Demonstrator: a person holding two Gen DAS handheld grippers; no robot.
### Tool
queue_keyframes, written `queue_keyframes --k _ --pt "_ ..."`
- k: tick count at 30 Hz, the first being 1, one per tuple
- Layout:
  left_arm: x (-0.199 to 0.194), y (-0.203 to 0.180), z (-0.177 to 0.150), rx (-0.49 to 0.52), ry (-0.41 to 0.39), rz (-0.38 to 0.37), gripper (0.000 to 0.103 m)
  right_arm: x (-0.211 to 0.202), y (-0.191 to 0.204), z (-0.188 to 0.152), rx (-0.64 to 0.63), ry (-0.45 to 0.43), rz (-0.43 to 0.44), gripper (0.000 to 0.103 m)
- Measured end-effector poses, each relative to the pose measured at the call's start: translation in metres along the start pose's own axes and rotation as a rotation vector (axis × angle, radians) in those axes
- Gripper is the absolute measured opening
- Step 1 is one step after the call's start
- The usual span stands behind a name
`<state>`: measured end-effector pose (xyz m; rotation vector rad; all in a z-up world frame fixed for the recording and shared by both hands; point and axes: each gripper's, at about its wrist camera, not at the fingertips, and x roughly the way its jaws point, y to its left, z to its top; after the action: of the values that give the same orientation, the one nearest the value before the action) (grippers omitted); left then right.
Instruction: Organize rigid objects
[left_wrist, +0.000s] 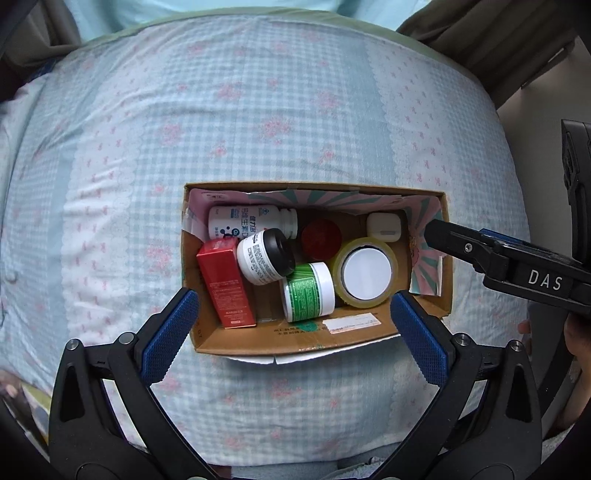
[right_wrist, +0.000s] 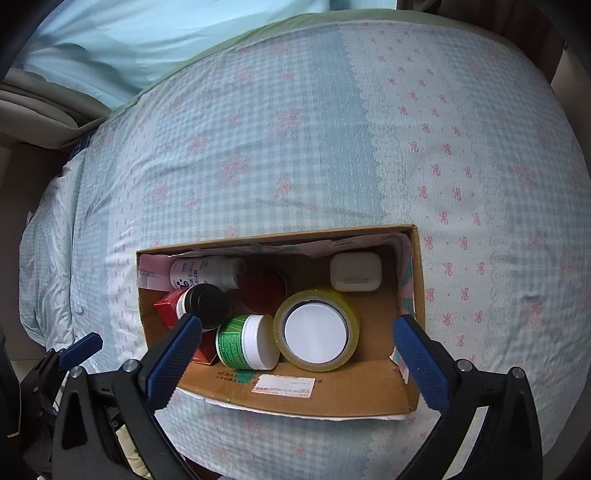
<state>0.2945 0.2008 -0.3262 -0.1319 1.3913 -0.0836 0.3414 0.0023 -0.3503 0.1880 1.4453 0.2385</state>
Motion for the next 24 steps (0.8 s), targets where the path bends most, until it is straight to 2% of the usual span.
queue_keyframes --k 6,12,18,21,24 --pt "-0.07 -0.013 -0.02 0.023 -0.135 0.025 0.103 -0.08 0.007 -0.027 -0.065 -0.122 -0.052 0.103" --pt "-0.166 -0.031 -0.05 0.049 -0.349 0.025 0.103 -0.177 0.012 -0.072 -0.11 -0.283 -0.104 0.103" --pt "-0.257 -0.051 -0.088 0.079 -0.569 0.051 0.103 -0.272 0.022 -0.125 -0.14 -0.499 -0.188 0.103" --pt "-0.286 -0.058 -0.112 0.083 -0.652 0.06 0.103 -0.305 0.026 -0.151 -0.148 -0.599 -0.218 0.103" --pt "-0.302 -0.061 -0.134 0.072 -0.69 0.052 0.103 -0.322 0.029 -0.175 -0.16 -0.665 -0.245 0.103"
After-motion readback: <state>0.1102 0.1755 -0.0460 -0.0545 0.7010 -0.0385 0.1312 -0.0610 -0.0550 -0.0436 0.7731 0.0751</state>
